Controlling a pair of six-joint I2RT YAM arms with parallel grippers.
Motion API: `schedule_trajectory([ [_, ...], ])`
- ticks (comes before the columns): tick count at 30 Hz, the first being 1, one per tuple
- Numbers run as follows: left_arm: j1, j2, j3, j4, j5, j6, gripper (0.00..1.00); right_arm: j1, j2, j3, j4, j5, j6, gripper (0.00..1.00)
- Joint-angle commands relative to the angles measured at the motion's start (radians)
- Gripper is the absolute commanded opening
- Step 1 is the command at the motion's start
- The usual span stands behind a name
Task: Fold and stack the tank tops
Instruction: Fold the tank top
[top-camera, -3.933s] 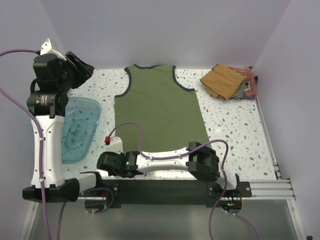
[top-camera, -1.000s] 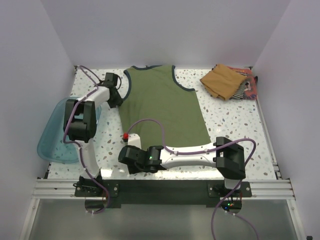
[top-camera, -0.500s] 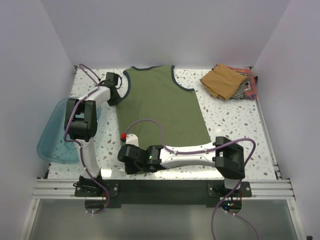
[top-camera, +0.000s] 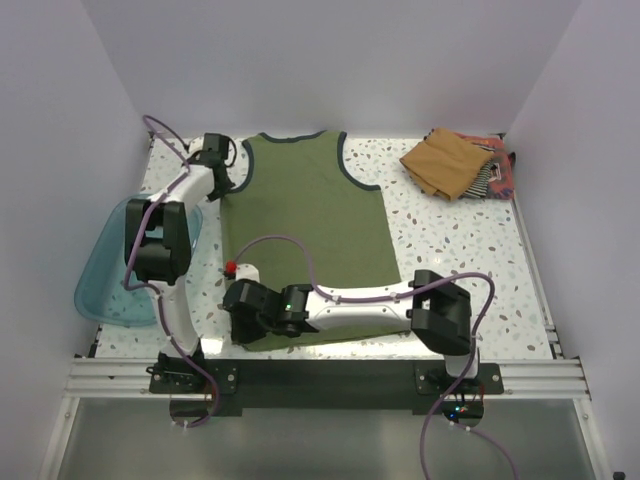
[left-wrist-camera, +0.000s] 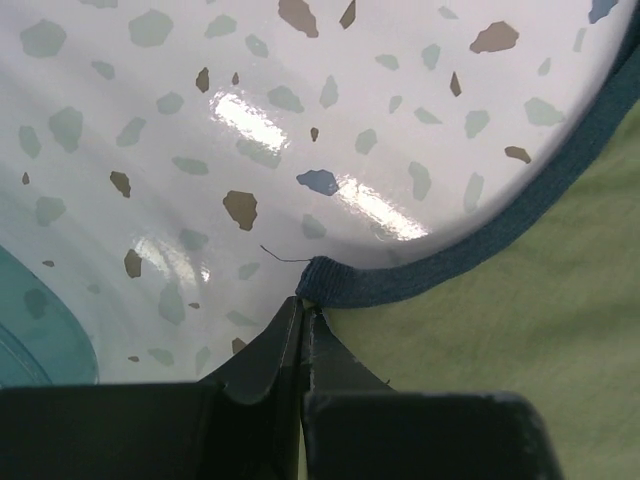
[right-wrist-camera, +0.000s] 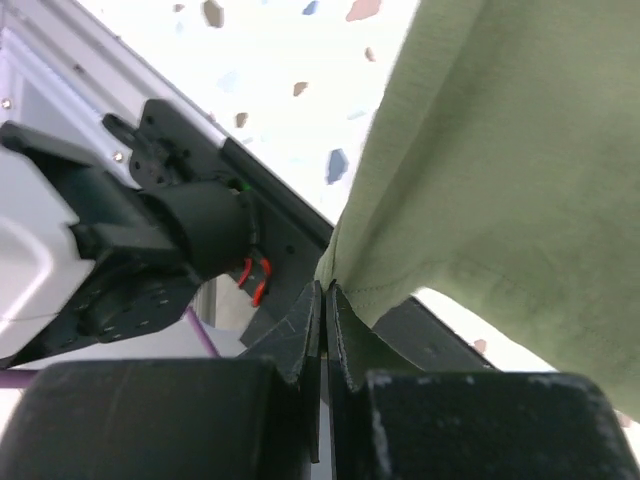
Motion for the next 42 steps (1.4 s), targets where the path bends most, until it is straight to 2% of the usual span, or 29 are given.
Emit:
schedule_trajectory([
  [1, -0.017, -0.066, 0.061, 0.056, -0.013, -0.014, 0.0, -0.033, -0.113, -0.084, 0.057, -0.059, -0.008, 0.0],
  [9, -0.137, 0.002, 0.182, 0.021, -0.011, -0.039, 0.0, -0.079, -0.292, -0.34, 0.128, -0.019, 0.016, 0.0],
  [23, -0.32, 0.154, 0.372, -0.019, -0.02, -0.057, 0.0, -0.091, -0.509, -0.621, 0.145, 0.107, 0.075, 0.0],
  [36, -0.373, 0.207, 0.378, 0.004, -0.008, -0.045, 0.0, -0.089, -0.569, -0.807, 0.211, 0.136, 0.159, 0.0],
  [38, -0.378, 0.207, 0.374, 0.022, 0.012, -0.029, 0.02, -0.089, -0.575, -0.815, 0.209, 0.153, 0.165, 0.06],
  [39, -0.38, 0.207, 0.372, 0.03, 0.018, -0.023, 0.06, -0.091, -0.587, -0.822, 0.199, 0.155, 0.176, 0.14],
  [40, -0.383, 0.201, 0.369, 0.039, 0.024, -0.008, 0.15, -0.091, -0.596, -0.827, 0.191, 0.162, 0.18, 0.19],
  [42, -0.387, 0.19, 0.354, 0.081, 0.047, 0.007, 0.22, -0.086, -0.622, -0.839, 0.154, 0.196, 0.205, 0.27],
])
